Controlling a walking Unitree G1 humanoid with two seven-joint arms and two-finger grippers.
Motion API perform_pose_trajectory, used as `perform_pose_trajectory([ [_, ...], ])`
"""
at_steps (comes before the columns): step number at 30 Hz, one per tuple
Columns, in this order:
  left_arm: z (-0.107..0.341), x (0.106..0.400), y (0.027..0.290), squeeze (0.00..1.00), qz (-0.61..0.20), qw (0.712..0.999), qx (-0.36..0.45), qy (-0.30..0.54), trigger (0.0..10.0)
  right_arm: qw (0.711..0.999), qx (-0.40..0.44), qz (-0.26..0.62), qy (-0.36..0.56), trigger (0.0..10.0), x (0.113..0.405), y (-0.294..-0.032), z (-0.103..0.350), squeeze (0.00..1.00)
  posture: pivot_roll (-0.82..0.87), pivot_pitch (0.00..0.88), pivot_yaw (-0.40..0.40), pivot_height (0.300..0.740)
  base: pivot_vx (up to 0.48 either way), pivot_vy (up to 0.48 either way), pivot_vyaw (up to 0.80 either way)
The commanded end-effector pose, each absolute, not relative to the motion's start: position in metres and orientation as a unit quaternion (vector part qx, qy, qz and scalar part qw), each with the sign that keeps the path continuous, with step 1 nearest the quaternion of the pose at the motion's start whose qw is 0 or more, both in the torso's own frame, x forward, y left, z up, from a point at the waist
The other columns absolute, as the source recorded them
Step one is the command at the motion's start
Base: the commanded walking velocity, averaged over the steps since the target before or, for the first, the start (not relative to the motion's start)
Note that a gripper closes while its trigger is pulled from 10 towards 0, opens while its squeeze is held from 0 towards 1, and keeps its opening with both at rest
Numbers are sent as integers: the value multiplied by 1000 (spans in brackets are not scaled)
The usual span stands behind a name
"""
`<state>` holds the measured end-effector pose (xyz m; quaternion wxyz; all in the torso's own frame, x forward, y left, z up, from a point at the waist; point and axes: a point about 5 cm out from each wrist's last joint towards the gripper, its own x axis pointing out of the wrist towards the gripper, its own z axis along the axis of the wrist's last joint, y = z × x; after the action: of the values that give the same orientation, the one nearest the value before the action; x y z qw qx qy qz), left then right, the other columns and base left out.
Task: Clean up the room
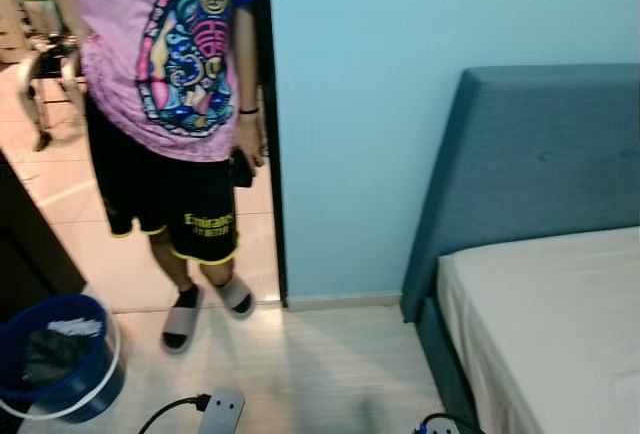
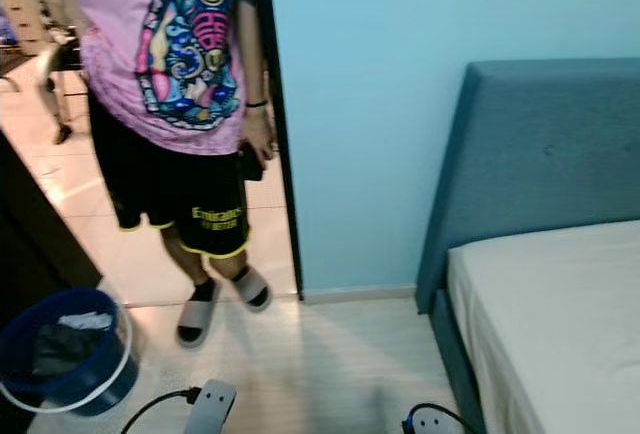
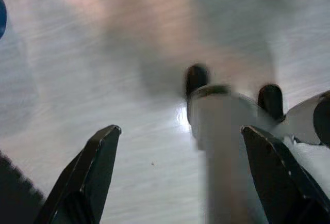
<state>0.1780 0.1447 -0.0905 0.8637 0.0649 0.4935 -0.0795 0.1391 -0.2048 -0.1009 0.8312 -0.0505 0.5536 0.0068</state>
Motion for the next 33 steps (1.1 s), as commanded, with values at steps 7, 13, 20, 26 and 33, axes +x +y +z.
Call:
perform_pose_trajectory([
  [7, -90, 179, 148, 0, -79, 864, 69, 492, 10000, 835, -59, 10, 547, 10000, 145, -204, -99, 0, 26, 0, -31, 740, 0, 0, 780],
  [13, -90, 178, 150, 0, -77, 864, 71, 493, 10000, 837, -67, 6, 543, 10000, 147, -208, -98, 0, 27, 0, -31, 740, 0, 0, 780],
  [20, -91, 177, 150, 0, -77, 864, 70, 493, 10000, 837, -70, 8, 543, 10000, 147, -208, -98, 0, 26, 0, -35, 740, 0, 0, 779],
  [26, -91, 176, 151, 0, -77, 864, 70, 493, 10000, 837, -73, 9, 542, 10000, 147, -208, -98, 0, 26, 0, -35, 740, 0, 0, 779],
  [33, -91, 176, 151, 0, -78, 864, 72, 492, 10000, 838, -73, 9, 541, 10000, 147, -208, -98, 0, 26, 0, -35, 740, 0, 0, 781],
])
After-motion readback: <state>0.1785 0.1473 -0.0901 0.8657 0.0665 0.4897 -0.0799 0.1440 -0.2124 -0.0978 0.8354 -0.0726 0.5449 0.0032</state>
